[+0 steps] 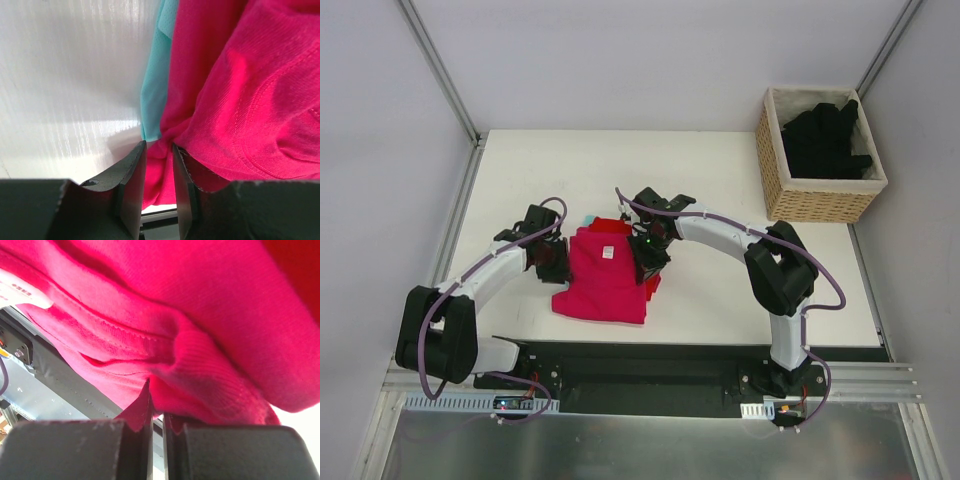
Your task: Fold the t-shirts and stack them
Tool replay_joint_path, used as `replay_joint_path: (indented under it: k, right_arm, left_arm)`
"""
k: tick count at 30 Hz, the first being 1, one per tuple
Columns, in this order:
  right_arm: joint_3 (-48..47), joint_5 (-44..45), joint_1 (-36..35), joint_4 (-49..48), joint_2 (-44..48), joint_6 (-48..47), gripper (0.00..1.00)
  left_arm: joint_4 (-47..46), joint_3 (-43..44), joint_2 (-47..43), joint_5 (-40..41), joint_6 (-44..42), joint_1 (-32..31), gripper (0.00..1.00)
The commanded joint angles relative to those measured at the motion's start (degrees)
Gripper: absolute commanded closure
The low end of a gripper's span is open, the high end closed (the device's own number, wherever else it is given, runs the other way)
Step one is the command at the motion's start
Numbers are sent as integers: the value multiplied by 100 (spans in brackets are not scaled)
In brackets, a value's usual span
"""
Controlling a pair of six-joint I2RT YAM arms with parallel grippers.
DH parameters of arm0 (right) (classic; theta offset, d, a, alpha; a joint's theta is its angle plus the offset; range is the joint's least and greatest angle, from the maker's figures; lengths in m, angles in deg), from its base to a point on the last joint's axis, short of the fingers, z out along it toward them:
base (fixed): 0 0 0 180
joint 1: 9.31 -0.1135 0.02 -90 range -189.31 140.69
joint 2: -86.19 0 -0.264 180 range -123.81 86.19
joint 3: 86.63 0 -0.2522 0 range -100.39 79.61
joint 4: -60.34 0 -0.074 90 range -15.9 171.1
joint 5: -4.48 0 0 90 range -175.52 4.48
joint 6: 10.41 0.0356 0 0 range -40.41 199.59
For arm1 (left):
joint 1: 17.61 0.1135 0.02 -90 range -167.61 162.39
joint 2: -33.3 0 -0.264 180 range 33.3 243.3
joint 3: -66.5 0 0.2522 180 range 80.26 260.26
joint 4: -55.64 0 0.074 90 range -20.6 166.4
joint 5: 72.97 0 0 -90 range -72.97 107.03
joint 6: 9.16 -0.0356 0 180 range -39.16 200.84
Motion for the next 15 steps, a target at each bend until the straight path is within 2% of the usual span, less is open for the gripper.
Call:
replay_joint_path:
  k: [1, 15]
  right_arm:
    - [-191, 3, 3, 438, 137, -136, 99]
    - [-332, -6, 3, 561, 67, -189, 99]
  left_arm:
    - [-294, 140, 63, -210, -31, 11, 73]
    - [-549, 307, 318, -605, -58, 11, 76]
